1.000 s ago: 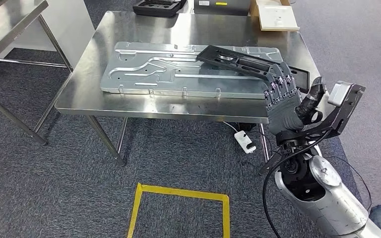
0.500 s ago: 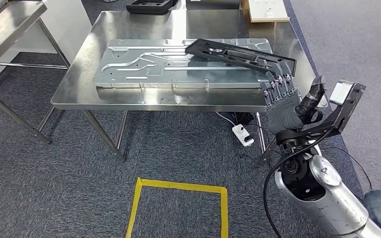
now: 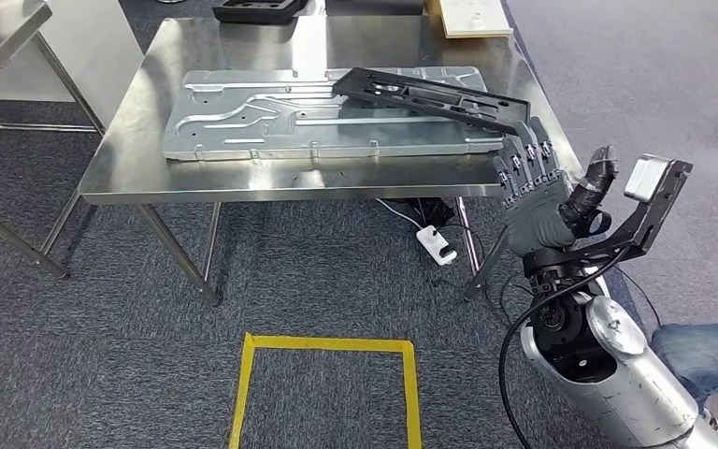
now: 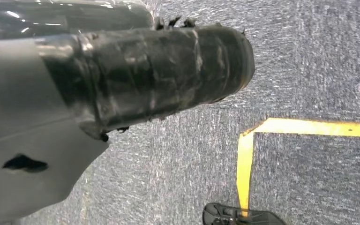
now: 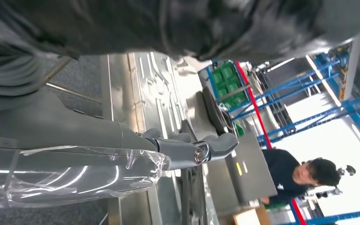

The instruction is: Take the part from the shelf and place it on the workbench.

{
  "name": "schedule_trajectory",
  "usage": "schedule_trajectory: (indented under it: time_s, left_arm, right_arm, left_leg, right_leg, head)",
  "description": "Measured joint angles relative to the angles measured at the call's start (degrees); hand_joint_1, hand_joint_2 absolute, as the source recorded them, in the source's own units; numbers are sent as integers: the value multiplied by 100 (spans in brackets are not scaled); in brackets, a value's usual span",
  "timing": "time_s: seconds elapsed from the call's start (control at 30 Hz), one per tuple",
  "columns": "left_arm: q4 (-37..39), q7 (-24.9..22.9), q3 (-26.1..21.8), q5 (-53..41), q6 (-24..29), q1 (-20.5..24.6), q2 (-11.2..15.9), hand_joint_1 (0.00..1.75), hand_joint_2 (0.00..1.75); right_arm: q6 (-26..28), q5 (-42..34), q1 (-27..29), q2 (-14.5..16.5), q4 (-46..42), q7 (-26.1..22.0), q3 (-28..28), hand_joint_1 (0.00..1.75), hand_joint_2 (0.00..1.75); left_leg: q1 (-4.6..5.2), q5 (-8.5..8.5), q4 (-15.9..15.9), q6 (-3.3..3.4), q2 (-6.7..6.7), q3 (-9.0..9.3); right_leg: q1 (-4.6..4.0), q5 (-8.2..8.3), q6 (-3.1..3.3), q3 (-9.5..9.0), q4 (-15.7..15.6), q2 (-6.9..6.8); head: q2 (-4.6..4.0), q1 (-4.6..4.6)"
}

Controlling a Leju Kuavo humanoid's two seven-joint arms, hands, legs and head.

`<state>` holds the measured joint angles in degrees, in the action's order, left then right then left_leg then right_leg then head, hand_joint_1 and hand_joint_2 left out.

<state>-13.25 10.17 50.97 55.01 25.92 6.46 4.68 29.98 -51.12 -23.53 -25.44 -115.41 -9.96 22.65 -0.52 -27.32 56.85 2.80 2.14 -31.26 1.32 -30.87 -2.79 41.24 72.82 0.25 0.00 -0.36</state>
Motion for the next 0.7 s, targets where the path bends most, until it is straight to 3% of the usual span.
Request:
schedule_trajectory:
  time_s: [0.07,0.13,0.17,0.23,0.3,0.4,0.43,0.47,0.5,0.53,0.6,0.67,0.7]
  left_arm:
    - [0,3,0,0,-2,3,1,0,0]
    - [0,9,0,1,-3,9,6,0,0]
    - [0,11,0,1,-2,8,9,0,0]
    - [0,15,0,1,-3,10,9,0,0]
    - [0,22,0,0,-3,17,7,0,0]
    - [0,28,0,6,-8,15,9,0,0]
    - [0,27,0,11,-10,5,10,0,0]
    - [0,27,0,15,-13,-6,9,0,0]
    - [0,26,0,18,-14,-15,9,0,0]
    - [0,26,0,21,-15,-18,8,0,0]
    - [0,23,0,29,-14,-17,14,0,0]
    - [0,13,0,57,-15,-14,24,0,0]
    - [0,3,-1,73,-16,-11,28,0,0]
  right_arm:
    - [3,6,-3,-1,0,3,1,0,0]
    - [3,9,-7,-2,-7,3,1,0,0]
    - [3,9,-8,-3,-10,4,2,0,0]
    - [3,9,-7,-5,-16,4,4,0,0]
    - [3,10,-10,-7,-23,4,6,0,0]
    - [10,15,-11,-7,-30,6,20,0,0]
    - [15,19,-8,-7,-29,9,28,0,0]
    - [21,22,-4,-7,-28,13,34,0,0]
    - [26,25,0,-7,-28,16,38,0,0]
    - [27,27,2,-7,-28,20,40,0,0]
    - [27,34,-1,-7,-30,20,41,0,0]
    - [26,43,-5,-8,-29,20,44,0,0]
    - [26,47,-4,-9,-28,21,45,0,0]
  left_leg:
    - [2,-38,76,-48,73,-21]
    - [31,-90,160,-120,136,-47]
    - [48,-102,181,-152,169,-57]
    - [49,-110,188,-201,233,-65]
    - [22,-252,352,-262,133,-133]
    - [3,-785,1326,-317,-122,-566]
    - [2,-888,1635,-319,-146,-713]
    - [2,-883,1772,-311,-156,-781]
    - [3,-765,1689,-295,-165,-746]
    - [3,-558,1396,-271,-195,-610]
    - [1,-203,630,-210,-405,-260]
    - [11,-116,244,-174,-593,-96]
    - [21,-120,217,-166,-606,-84]
  right_leg:
    - [6,300,-9,-438,-744,-172]
    - [-22,423,58,-721,-1269,-304]
    - [-40,408,106,-741,-1333,-312]
    - [-40,439,193,-711,-1335,-204]
    - [-27,472,258,-696,-1353,-121]
    - [-25,496,322,-665,-1358,7]
    - [-31,499,332,-653,-1356,61]
    - [-36,503,336,-646,-1354,120]
    - [-39,506,336,-645,-1350,181]
    - [-40,509,334,-648,-1346,244]
    - [-41,519,312,-642,-1337,352]
    - [-21,550,253,-596,-1334,442]
    - [-10,574,213,-572,-1343,485]
  head:
    - [0,0]
    - [0,3]
    - [0,1]
    - [0,1]
    - [0,-6]
    - [0,-15]
    - [0,-14]
    - [0,-13]
    - [0,-13]
    - [0,-14]
    - [0,-10]
    - [0,-11]
    - [0,-12]
